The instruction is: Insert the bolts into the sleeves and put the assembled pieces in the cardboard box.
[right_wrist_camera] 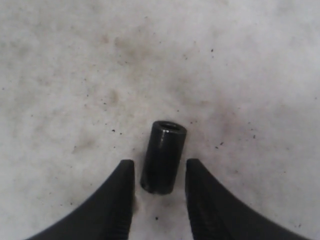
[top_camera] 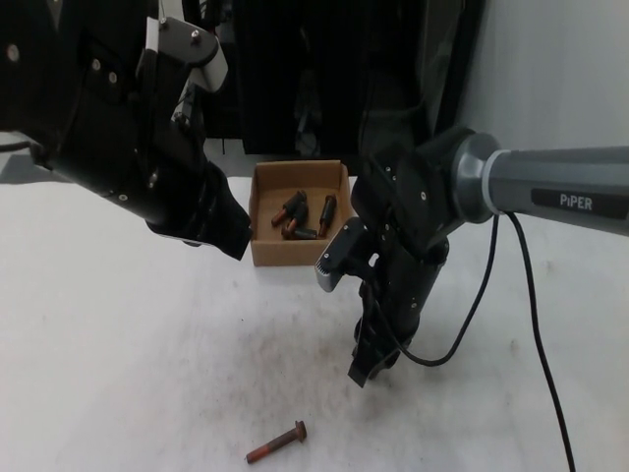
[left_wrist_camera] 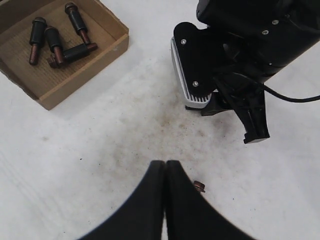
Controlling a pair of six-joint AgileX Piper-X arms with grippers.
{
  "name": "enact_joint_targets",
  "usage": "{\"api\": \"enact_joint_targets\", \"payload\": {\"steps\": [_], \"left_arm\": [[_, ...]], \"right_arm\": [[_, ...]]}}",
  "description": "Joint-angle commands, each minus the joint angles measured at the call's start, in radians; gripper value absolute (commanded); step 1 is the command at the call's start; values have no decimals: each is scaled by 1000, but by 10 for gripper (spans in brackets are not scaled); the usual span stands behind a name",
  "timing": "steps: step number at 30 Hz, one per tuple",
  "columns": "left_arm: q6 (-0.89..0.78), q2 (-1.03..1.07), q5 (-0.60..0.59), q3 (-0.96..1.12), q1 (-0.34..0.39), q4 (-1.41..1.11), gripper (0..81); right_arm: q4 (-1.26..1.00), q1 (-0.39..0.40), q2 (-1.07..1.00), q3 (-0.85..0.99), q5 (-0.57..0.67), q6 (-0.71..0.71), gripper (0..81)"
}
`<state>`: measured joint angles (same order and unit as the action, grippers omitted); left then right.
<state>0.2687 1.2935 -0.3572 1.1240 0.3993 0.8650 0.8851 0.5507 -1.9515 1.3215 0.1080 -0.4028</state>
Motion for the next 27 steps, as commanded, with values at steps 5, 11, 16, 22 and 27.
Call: {"api": "enact_joint_targets", "payload": {"steps": [5, 11, 16, 22, 27], "left_arm": [[-7, -3, -4, 11, 1, -1, 0], [-7, -3, -4, 11, 1, -1, 0], [-7, -3, -4, 11, 1, -1, 0], [-15, -3, -4, 11, 1, -1, 0], [-15, -3, -4, 11, 1, -1, 0]], "right_arm": [[0, -3, -19, -2, 2, -11, 335], [-19, -3, -19, -2, 2, -11, 335], [-37, -3, -19, -2, 2, -11, 335], [-58, -3, -19, -2, 2, -11, 335], [-64, -3, -19, -2, 2, -11, 335]]}}
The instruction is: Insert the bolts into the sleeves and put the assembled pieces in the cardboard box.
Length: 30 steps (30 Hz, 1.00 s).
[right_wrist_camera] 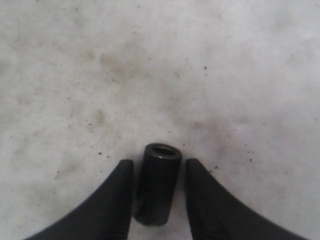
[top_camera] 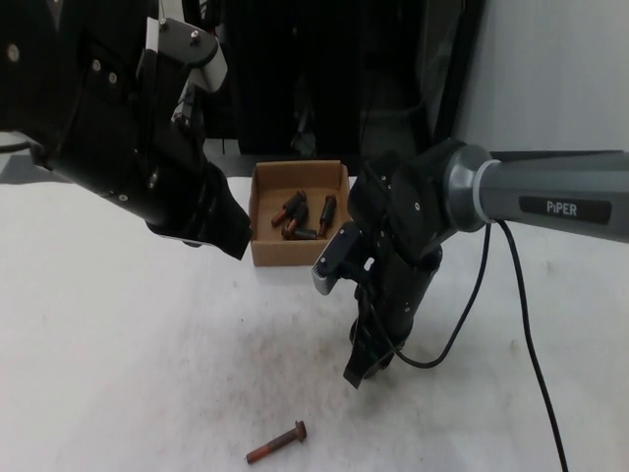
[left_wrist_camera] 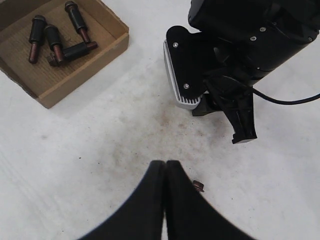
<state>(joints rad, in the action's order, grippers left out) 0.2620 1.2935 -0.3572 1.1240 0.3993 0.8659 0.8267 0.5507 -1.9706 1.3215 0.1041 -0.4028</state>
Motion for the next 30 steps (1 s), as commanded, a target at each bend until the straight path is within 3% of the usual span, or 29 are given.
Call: {"api": "enact_joint_targets", "payload": {"steps": [1, 6, 8, 11, 14, 19, 23, 27, 30], "left_arm": [[-8, -3, -4, 11, 1, -2, 0], [-8, -3, -4, 11, 1, -2, 0], [-8, -3, -4, 11, 1, -2, 0], [-8, -3, -4, 11, 1, -2, 0], [-8, -3, -22, 11, 1, 0, 0], [-34, -3, -183, 11, 1, 0, 0], [-68, 8, -218, 11, 4, 15, 0], [-52, 90, -198, 8, 18, 134, 0], [-13, 171, -198, 6, 82, 195, 0]], "right_arm": [[-5, -3, 0, -2, 6, -11, 335], [7, -3, 0, -2, 0, -11, 318], [9, -3, 0, -2, 0, -11, 228], [16, -3, 0, -2, 0, -11, 1], [38, -3, 2, -2, -26, -8, 8], [53, -16, 58, 1, -120, -6, 8], [11, -75, 156, 1, -118, 153, 8], [-78, -186, 260, 1, 50, 319, 8], [-120, -252, 326, 1, 96, 344, 8]]}}
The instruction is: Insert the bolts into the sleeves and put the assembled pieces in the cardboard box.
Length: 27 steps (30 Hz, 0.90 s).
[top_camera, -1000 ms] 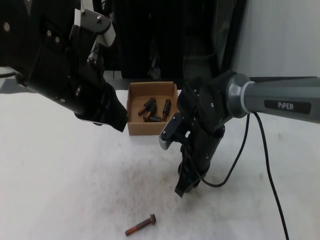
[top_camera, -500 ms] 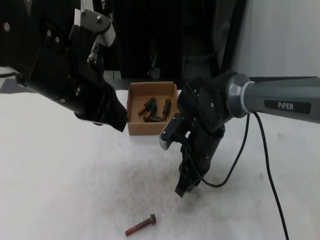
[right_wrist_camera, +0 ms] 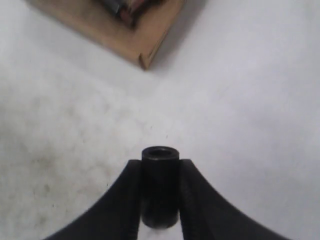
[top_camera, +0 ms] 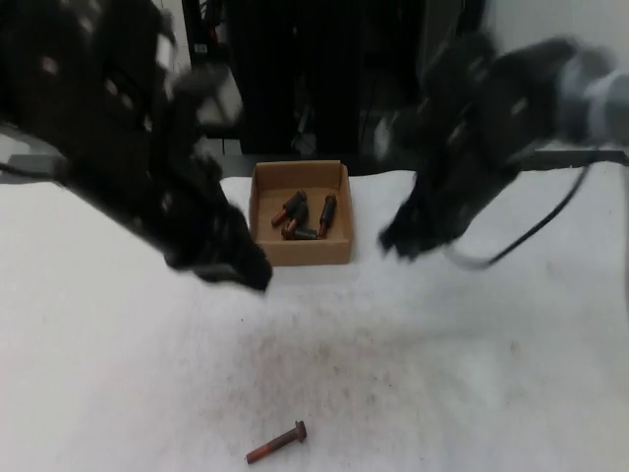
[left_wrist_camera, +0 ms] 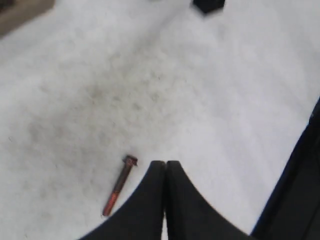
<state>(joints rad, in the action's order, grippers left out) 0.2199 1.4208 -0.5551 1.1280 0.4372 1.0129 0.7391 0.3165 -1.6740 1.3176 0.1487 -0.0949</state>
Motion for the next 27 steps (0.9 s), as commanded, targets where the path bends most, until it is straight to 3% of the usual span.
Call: {"api": "enact_joint_targets", "payload": {"steps": [1, 4, 8, 10, 14, 16, 27], "left_arm": [[47, 65, 0, 2, 68, 55, 0], [87, 133, 12, 2, 164, 50, 0], [148, 191, 240, 2, 275, 62, 31], [169, 204, 294, 2, 297, 81, 109], [143, 227, 317, 2, 302, 99, 354], [139, 228, 354, 2, 302, 101, 419], [141, 233, 360, -26, 302, 19, 426]], "right_arm": [[-32, -37, 50, 5, 51, 36, 8], [-11, -83, 100, 5, 51, 36, 8], [21, -124, 133, 5, 67, 24, 8], [41, -137, 141, 5, 97, 19, 8], [69, -142, 145, 5, 121, 10, 8], [73, -142, 144, 5, 121, 9, 8], [64, -142, 144, 5, 121, 9, 8]]}}
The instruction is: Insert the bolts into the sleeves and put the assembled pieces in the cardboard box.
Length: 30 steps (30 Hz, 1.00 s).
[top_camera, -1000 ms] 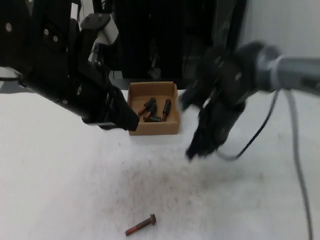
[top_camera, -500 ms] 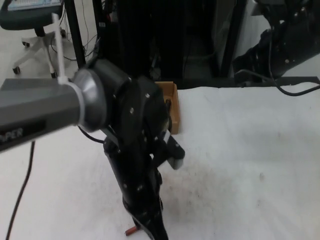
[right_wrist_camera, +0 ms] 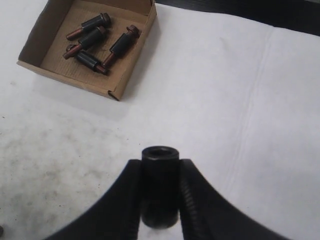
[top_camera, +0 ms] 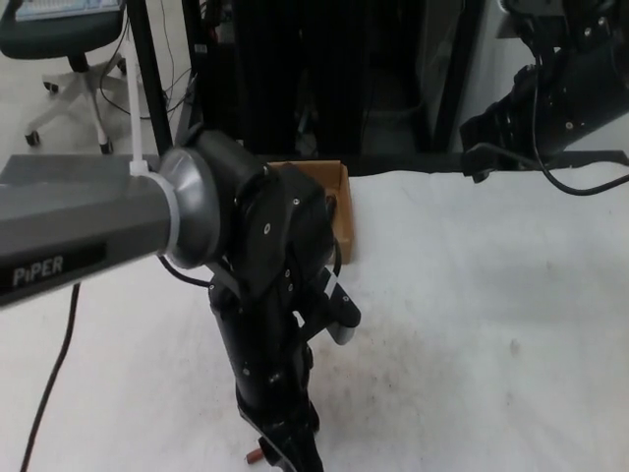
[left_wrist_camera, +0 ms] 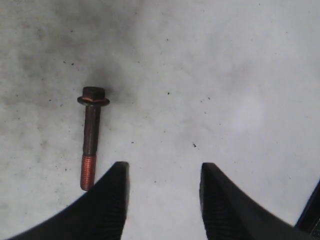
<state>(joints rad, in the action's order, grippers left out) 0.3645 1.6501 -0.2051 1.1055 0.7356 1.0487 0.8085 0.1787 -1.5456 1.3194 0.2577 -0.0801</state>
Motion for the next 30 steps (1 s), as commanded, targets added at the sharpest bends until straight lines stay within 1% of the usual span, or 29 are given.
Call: {"api": "enact_joint_targets", "payload": {"steps": [1, 11, 20, 25, 30], "left_arm": [[0, 7, 10, -11, 4, -27, 426], [10, 7, 10, -93, 4, -203, 424], [38, 10, 18, -157, -10, -236, 424], [32, 10, 121, -171, -25, -275, 424], [24, 7, 124, -171, -34, -344, 424]], "right_arm": [[-5, -4, 15, 3, 12, -6, 8], [-4, -4, 15, 3, 12, -9, 8], [-4, -4, 15, 3, 12, -9, 8], [-4, -4, 15, 3, 12, -9, 8], [-4, -4, 15, 3, 12, -9, 8]]}}
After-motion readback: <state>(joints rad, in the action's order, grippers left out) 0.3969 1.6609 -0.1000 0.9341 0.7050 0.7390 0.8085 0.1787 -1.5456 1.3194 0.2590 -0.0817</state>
